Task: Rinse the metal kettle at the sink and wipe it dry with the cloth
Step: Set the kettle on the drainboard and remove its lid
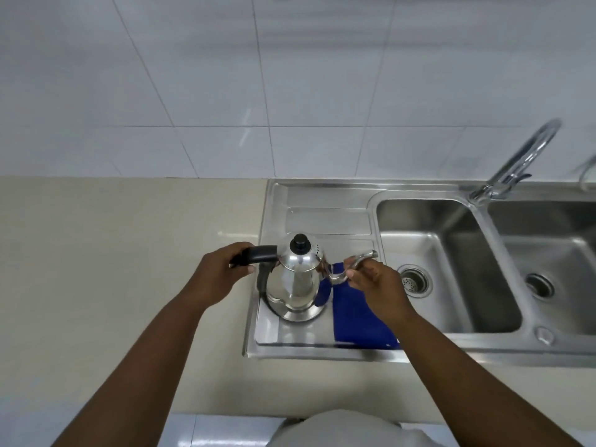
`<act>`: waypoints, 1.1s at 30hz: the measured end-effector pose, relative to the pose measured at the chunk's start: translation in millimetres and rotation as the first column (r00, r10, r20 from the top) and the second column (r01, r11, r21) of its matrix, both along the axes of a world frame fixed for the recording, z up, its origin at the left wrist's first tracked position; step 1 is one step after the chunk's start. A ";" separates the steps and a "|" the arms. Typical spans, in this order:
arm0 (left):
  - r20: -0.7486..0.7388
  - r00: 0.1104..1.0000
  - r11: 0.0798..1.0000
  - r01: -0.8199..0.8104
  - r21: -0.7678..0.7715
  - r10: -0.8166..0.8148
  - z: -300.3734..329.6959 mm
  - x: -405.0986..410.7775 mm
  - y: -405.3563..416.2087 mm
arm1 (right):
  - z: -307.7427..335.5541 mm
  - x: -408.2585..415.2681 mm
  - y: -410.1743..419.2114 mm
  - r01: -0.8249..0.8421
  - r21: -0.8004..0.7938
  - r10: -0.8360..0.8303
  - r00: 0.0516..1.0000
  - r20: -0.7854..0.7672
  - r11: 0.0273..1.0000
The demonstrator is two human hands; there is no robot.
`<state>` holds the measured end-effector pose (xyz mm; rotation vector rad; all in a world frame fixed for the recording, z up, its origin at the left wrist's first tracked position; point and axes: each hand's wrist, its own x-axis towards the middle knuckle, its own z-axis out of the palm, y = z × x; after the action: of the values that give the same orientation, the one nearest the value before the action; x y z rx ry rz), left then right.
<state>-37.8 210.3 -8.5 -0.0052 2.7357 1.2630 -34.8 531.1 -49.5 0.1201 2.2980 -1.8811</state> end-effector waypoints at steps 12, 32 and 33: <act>-0.026 0.999 0.999 -0.039 -0.024 0.038 -12.4 9.3 27.6 | -7.6 5.2 24.1 -0.049 0.225 0.063 0.997 -0.053 0.973; -0.383 0.919 0.988 -0.133 -0.081 0.093 0.7 5.2 144.5 | -7.7 4.2 26.6 -0.084 0.359 0.116 0.991 -0.068 0.930; -0.390 0.916 0.987 -0.140 -0.082 0.097 1.0 5.0 146.1 | -7.9 4.3 26.8 -0.086 0.358 0.117 0.991 -0.065 0.930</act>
<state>-32.8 356.4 -7.5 0.0764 3.1831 1.2583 -30.5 557.9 -57.4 -0.0359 2.6253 -1.4313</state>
